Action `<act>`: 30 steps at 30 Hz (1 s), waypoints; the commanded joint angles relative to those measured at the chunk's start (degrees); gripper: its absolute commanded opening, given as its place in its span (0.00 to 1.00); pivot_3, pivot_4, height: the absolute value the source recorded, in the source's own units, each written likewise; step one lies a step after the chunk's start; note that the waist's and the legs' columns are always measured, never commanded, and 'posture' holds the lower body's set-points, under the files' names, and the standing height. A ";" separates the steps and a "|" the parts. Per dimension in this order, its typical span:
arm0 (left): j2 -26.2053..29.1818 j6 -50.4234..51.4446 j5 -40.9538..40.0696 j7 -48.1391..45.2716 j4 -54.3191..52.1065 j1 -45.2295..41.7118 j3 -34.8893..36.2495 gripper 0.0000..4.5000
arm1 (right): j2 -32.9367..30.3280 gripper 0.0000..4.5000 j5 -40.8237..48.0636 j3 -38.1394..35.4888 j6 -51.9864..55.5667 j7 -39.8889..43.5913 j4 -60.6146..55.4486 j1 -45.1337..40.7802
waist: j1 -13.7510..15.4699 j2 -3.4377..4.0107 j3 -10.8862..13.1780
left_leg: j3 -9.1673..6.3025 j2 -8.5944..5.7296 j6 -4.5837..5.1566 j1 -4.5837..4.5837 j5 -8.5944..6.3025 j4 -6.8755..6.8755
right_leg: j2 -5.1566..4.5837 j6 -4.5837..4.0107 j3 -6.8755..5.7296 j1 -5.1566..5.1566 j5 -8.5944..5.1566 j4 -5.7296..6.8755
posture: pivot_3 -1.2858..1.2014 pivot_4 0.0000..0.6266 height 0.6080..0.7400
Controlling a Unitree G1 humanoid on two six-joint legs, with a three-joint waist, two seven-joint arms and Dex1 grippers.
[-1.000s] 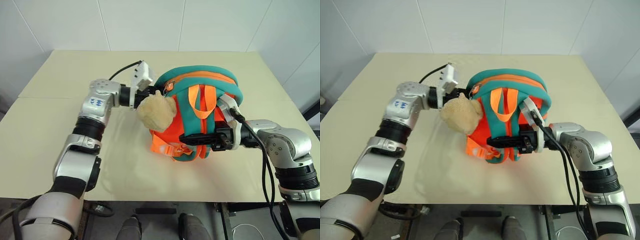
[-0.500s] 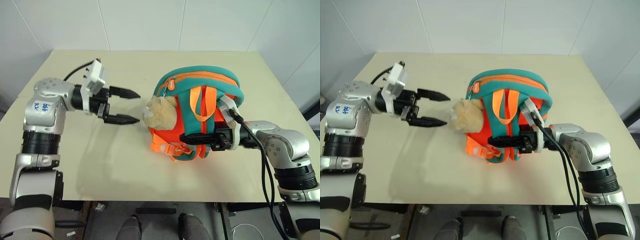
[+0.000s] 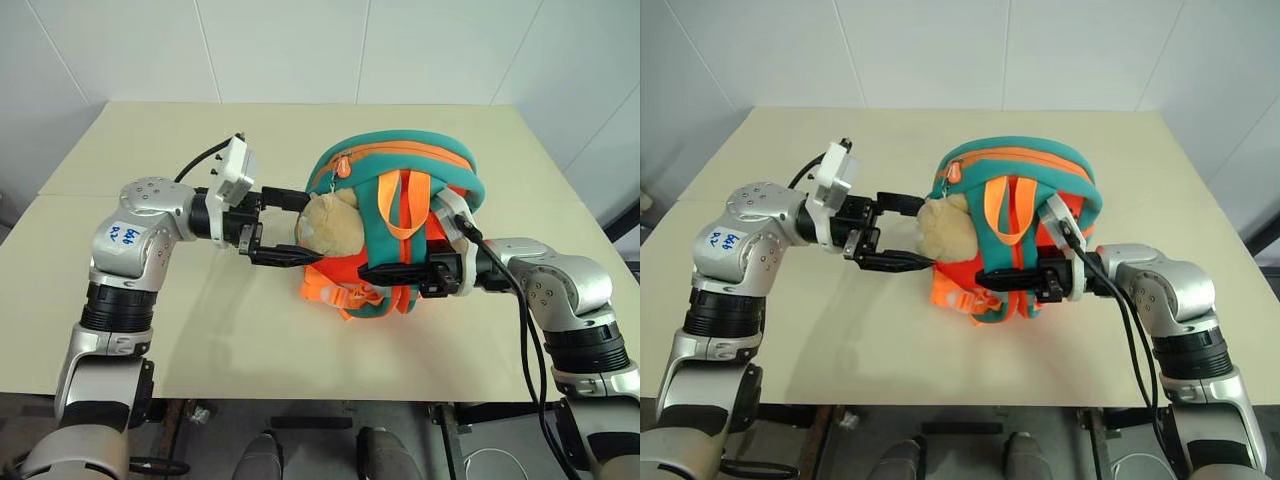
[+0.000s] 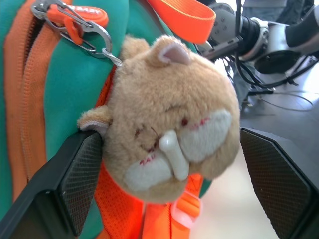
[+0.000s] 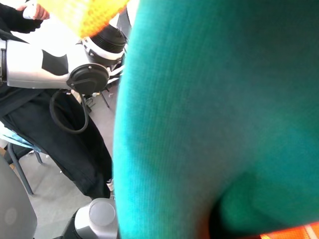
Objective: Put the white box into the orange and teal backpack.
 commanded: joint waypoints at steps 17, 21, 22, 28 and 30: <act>3.57 -2.37 -1.74 1.23 4.99 -6.11 4.65 0.17 | 1.54 0.00 0.84 -0.94 -0.37 -1.53 -2.76 0.92 | -0.07 0.00 0.00 | -0.01 0.00 0.00 -0.02 0.00 0.06 | 0.00 0.00 0.00 -0.01 0.00 0.05 | 0.52 0.24 1.00; 9.08 -3.55 0.40 -2.05 10.20 -8.23 3.86 0.17 | 0.96 0.00 1.20 -1.09 0.09 -1.13 -3.24 1.18 | -0.16 0.00 0.00 | 0.01 0.00 0.00 0.01 0.00 -0.01 | 0.01 -0.01 0.01 -0.03 -0.01 0.05 | 0.52 0.24 1.00; 11.29 -4.69 1.92 -3.44 12.96 -8.87 3.25 0.17 | 0.72 0.00 1.12 -1.30 0.23 -1.33 -3.09 1.12 | -0.10 0.00 0.00 | 0.00 0.00 0.00 0.01 0.00 -0.01 | 0.01 -0.02 0.01 -0.02 -0.01 0.04 | 0.52 0.24 1.00; 16.60 -11.58 8.87 -8.22 31.45 -10.60 -0.11 0.17 | 0.15 0.00 1.31 -1.90 0.58 -1.62 -3.91 1.47 | -0.12 0.00 0.00 | 0.02 0.01 0.00 0.03 0.00 -0.07 | 0.02 -0.07 0.01 -0.07 -0.04 0.07 | 0.52 0.24 1.00; 14.98 -15.74 11.80 -7.10 37.95 -10.01 -1.35 0.17 | 0.31 0.00 1.58 -2.23 0.77 -2.27 -4.55 2.09 | -0.05 0.00 0.00 | 0.02 0.01 0.01 0.03 -0.01 -0.08 | 0.02 -0.08 0.00 -0.07 -0.05 0.06 | 0.52 0.24 1.00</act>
